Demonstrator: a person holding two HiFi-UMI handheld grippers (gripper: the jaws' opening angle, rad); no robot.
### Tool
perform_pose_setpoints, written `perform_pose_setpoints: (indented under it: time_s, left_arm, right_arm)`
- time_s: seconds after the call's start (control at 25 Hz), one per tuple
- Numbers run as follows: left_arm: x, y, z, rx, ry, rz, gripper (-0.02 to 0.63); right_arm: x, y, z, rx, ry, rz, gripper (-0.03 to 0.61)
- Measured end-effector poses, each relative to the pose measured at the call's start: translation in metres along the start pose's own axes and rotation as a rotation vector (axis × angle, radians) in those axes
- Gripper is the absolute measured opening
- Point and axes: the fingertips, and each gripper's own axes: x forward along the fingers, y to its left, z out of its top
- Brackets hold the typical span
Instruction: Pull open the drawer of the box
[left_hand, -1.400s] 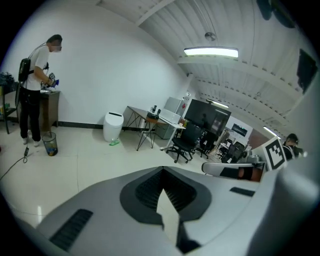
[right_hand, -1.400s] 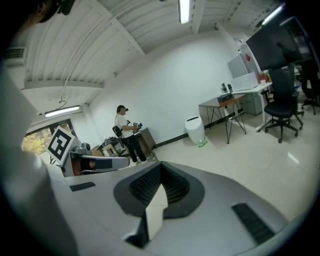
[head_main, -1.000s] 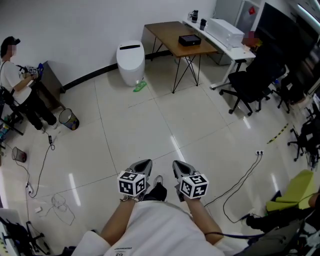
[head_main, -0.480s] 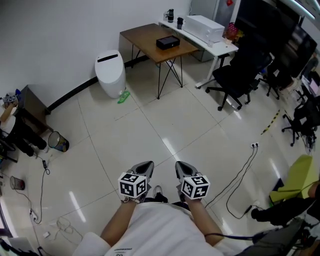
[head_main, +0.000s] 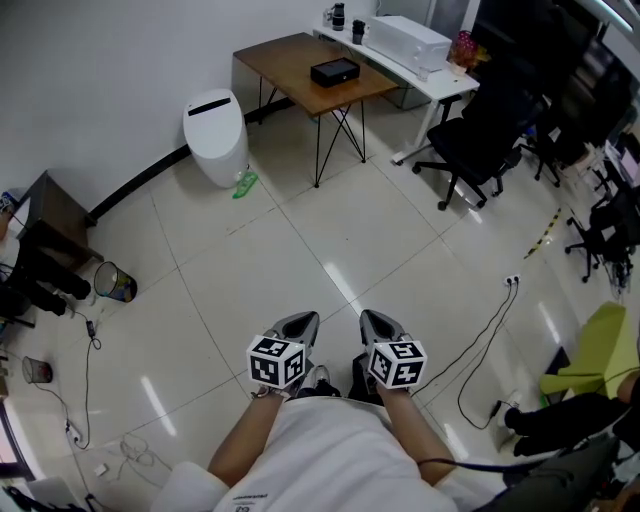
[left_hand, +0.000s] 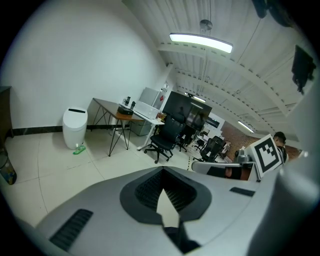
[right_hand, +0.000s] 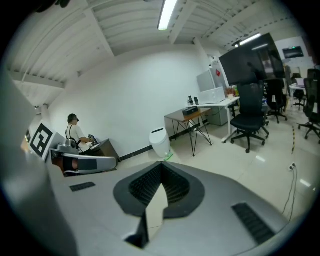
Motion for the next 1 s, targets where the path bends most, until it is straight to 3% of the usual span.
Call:
perform_pose_setpoints:
  time_s: [0.4,0.64,1.0]
  left_arm:
    - [0.021,0.022,0.02,-0.033,-0.018,0.035,0.0]
    - [0.062,0.028,0.046,-0.015,-0.005,0.052,0.0]
    - [0.139,0.027,0.113,0.0,-0.04,0.058,0.0]
  right_arm:
    - [0.043,-0.007,0.009,0.005,0.053,0.067,-0.014]
    - [0.073,-0.037,0.045,-0.002,0.025,0.073,-0.014]
    - [0.115,-0.104,0.116,-0.011,-0.002,0.093,-0.014]
